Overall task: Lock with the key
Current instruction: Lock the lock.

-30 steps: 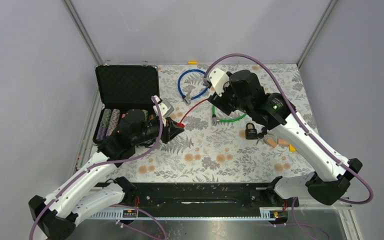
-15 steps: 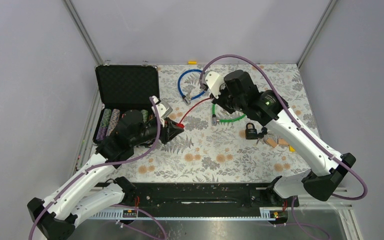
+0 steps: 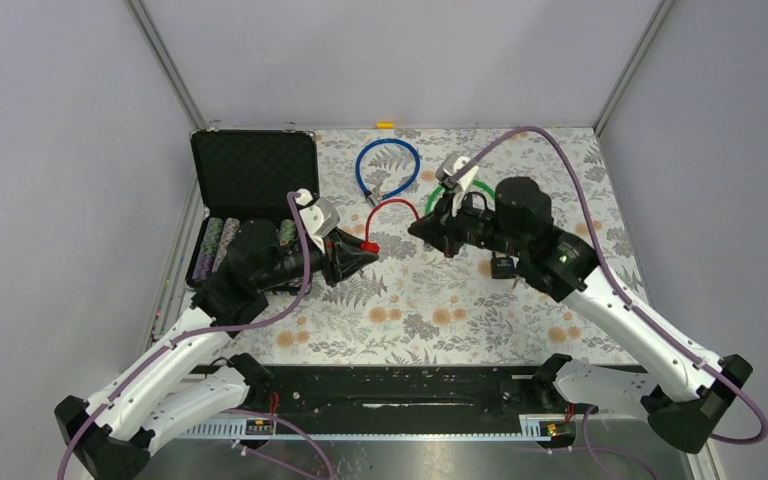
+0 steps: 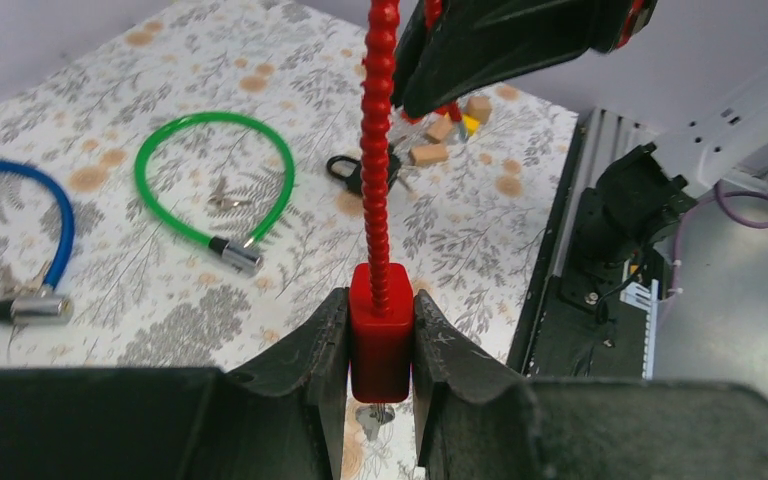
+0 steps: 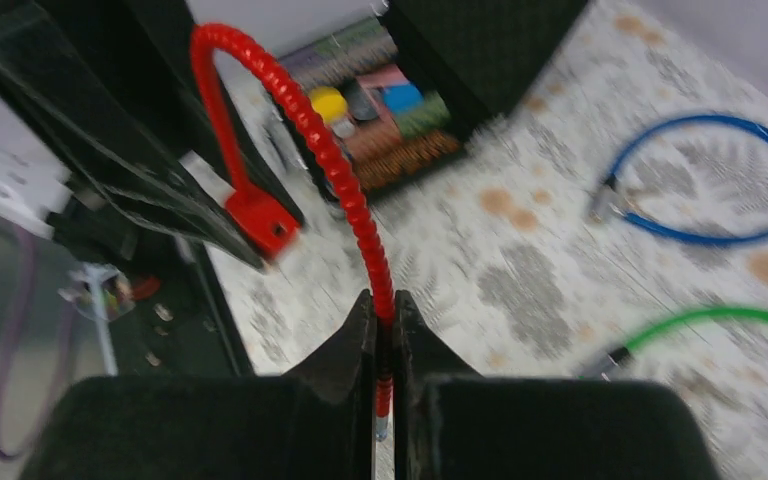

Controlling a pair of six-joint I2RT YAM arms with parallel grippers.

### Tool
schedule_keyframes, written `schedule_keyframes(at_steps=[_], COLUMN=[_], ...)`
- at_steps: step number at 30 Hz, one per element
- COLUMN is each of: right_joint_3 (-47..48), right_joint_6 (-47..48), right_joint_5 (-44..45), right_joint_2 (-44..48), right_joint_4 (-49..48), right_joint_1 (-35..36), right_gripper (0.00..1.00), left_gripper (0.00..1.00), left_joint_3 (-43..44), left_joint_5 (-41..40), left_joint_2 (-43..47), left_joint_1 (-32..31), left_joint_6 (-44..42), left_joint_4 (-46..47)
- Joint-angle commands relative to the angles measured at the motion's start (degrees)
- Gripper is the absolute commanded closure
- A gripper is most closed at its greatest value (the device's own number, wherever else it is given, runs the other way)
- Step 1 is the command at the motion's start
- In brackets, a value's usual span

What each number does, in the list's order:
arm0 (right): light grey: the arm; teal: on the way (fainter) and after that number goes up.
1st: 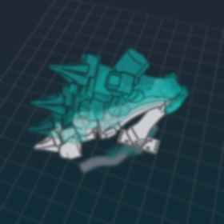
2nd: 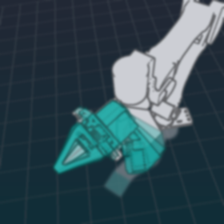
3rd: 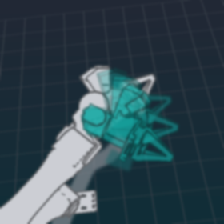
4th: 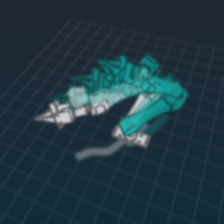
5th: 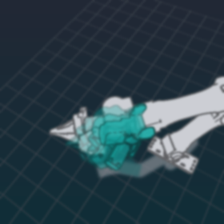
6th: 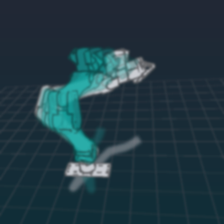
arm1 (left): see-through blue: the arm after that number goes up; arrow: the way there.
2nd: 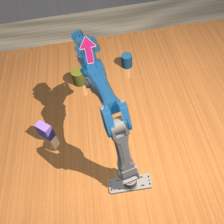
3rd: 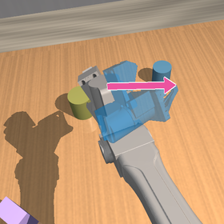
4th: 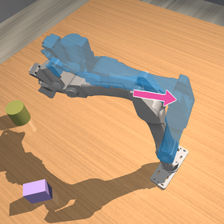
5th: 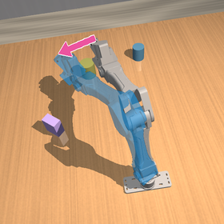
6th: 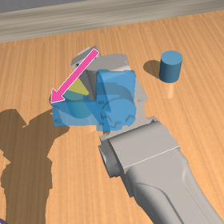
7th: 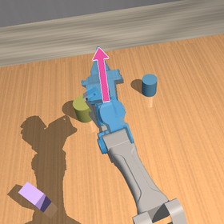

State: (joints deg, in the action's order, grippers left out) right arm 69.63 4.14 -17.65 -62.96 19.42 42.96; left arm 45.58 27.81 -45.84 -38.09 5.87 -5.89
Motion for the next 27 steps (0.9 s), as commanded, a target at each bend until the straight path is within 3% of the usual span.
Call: schedule_keyframes(at_steps=[1,5,10,18,27], right_joint_3=[-10.0,-16.4,-19.8,-21.3,-21.1], right_joint_6=[-22.4,-35.1,-40.8,-36.6,-26.8], right_joint_5=[-14.2,-15.8,-13.2,-12.9,-9.6], right_joint_2=[3.7,2.0,-0.2,0.0,0.9], right_joint_4=[-41.0,-63.4,-76.8,-76.5,-69.0], right_joint_1=[0.3,0.3,0.4,2.2,6.2], right_gripper=[1.00,1.00,1.00,1.00,1.00], left_gripper=[1.00,1.00,1.00,1.00,1.00], left_joint_3=[1.1,1.4,0.8,-0.7,-0.9], left_joint_5=[7.8,10.9,12.6,13.2,13.6], left_joint_2=[-1.3,-2.5,-3.1,-2.4,-2.3], left_joint_1=[-0.2,-0.2,-0.2,-0.2,-0.1], left_joint_6=[0.6,0.9,1.4,3.0,4.1], left_joint_4=[10.6,13.8,17.3,23.0,24.7])
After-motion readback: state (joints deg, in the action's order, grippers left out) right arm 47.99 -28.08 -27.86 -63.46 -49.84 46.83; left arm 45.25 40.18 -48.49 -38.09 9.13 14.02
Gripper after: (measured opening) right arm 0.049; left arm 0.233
